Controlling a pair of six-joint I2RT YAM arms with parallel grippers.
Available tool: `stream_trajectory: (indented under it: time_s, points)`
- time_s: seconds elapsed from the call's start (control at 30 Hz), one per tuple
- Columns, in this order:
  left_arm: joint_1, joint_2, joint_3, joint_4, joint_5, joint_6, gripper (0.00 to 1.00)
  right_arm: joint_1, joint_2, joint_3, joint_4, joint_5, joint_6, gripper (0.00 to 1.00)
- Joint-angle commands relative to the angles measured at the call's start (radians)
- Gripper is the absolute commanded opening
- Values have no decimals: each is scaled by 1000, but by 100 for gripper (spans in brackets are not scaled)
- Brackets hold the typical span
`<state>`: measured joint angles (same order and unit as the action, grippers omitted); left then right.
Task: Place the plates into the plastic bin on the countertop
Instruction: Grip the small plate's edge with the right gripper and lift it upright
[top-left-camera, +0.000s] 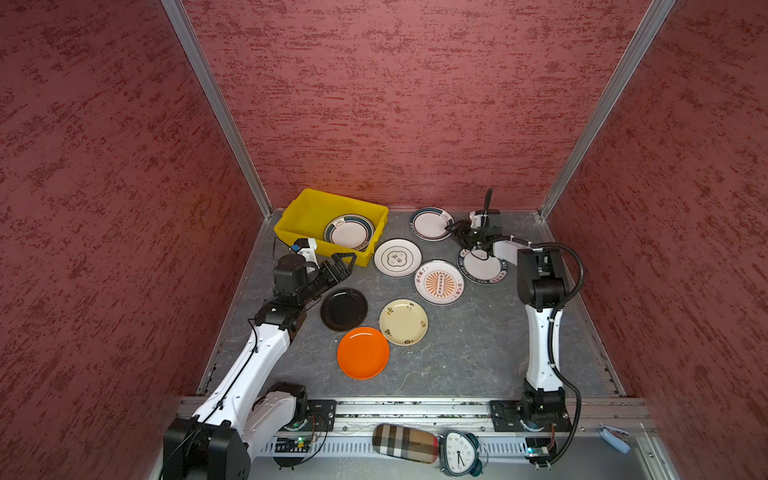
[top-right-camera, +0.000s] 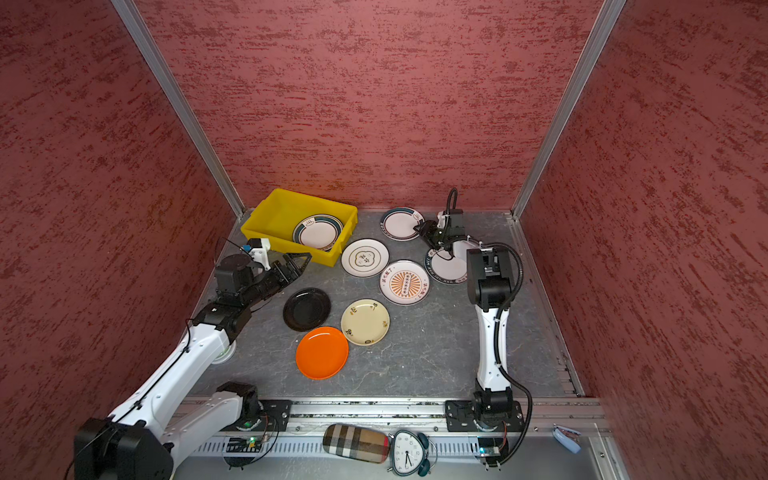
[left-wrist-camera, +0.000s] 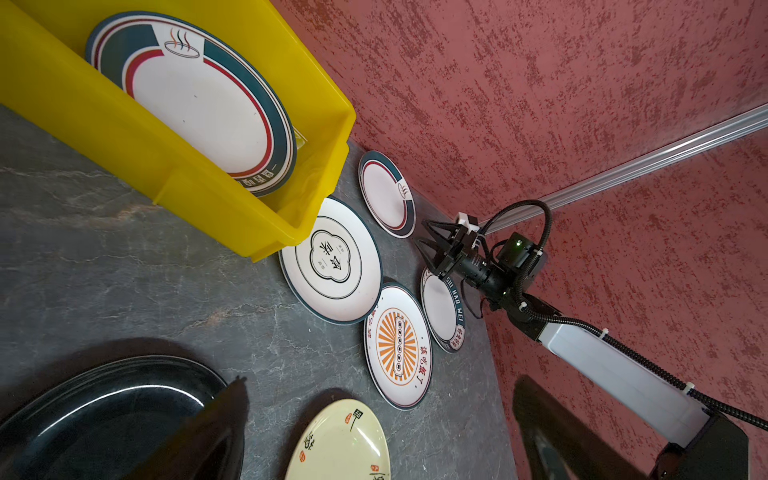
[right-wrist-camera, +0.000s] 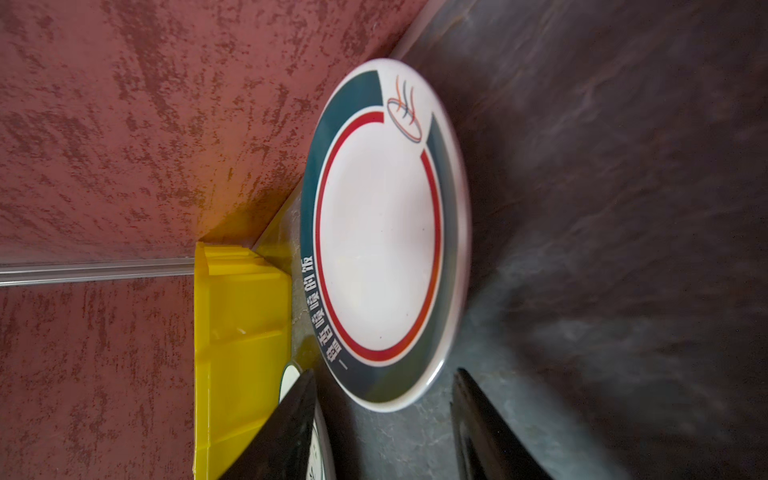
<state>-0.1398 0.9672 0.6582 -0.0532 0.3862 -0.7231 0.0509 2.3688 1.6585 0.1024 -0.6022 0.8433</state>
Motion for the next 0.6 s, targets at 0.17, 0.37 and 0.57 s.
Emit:
stream_trajectory:
  time_s: [0.17,0.37,0.57]
  points:
    - [42,-5,-22,48,49,-9,99,1,42,49,-9,32,31,49]
    - [63,13,-26,56,70,-15,99,5,81,98,-19,30,48,41]
    - [73,20,-30,62,82,-19,99,13,124,168,-52,31,52,32]
